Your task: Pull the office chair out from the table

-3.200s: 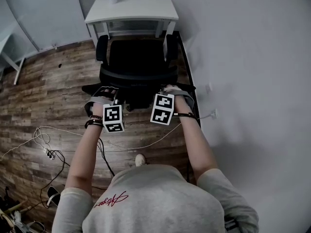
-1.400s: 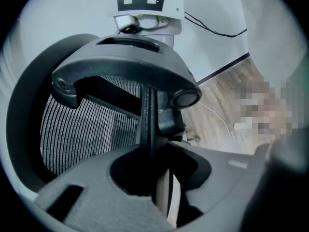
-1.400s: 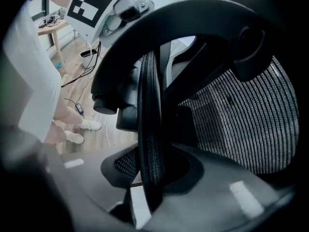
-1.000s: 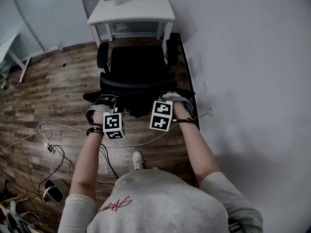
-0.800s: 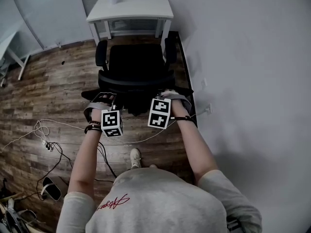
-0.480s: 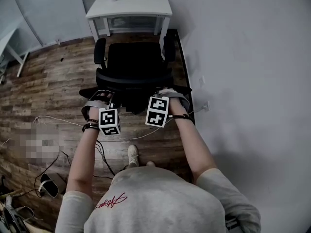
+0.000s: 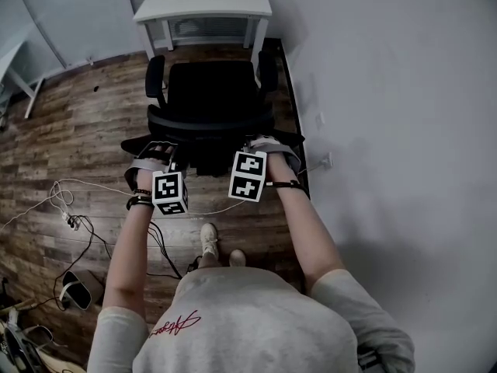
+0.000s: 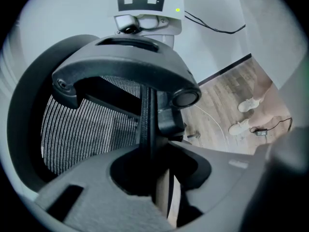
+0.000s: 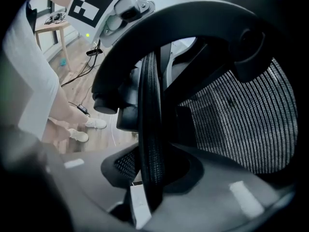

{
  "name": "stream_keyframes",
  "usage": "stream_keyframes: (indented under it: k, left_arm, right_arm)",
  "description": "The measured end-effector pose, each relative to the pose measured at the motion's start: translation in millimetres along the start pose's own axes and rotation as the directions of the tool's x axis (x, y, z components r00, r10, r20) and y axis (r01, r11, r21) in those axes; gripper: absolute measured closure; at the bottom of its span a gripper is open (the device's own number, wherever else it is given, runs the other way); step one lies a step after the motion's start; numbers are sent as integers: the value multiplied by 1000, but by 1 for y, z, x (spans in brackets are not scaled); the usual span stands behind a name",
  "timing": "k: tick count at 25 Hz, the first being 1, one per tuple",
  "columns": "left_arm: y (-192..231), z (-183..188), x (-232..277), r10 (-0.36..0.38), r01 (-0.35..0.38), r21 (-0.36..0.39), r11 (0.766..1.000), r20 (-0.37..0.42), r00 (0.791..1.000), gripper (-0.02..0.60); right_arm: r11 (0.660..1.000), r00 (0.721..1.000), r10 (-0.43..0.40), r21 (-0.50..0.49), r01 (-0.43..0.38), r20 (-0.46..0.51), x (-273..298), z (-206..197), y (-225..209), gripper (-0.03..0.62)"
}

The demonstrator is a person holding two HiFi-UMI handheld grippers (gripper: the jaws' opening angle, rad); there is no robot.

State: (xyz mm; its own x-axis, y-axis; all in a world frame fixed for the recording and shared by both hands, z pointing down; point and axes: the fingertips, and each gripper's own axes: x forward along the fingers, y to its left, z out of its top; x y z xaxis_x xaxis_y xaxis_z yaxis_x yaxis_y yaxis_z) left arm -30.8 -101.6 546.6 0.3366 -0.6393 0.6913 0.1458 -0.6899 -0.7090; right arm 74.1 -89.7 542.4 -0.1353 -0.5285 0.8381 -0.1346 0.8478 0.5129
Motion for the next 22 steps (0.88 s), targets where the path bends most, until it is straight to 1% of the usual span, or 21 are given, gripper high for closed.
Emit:
stream_keyframes:
  k: [5,10,15,22]
  left_arm:
    - [-7,-1,-5,0,0,-2,1000,-8,1000,489]
    - [-11,8,-7,1,-1,-3,1000,-5,1000,489]
    - [-17,6,-17,6,-6,-2,1000,-7,1000,489]
    - [-24,15,-20,3,-3,-4,1000,-10,1000,488]
  right_arm:
    - [1000,1000,-2,-2,2,2,-3,2,8,485]
    - [1000,1000,3,0,-3,1,-7,-5,14,485]
    - [1000,1000,-1,-5,1,4,-12,1,23,485]
    - [1000,1000,-5,-9,5,7,-17,-6,30,486]
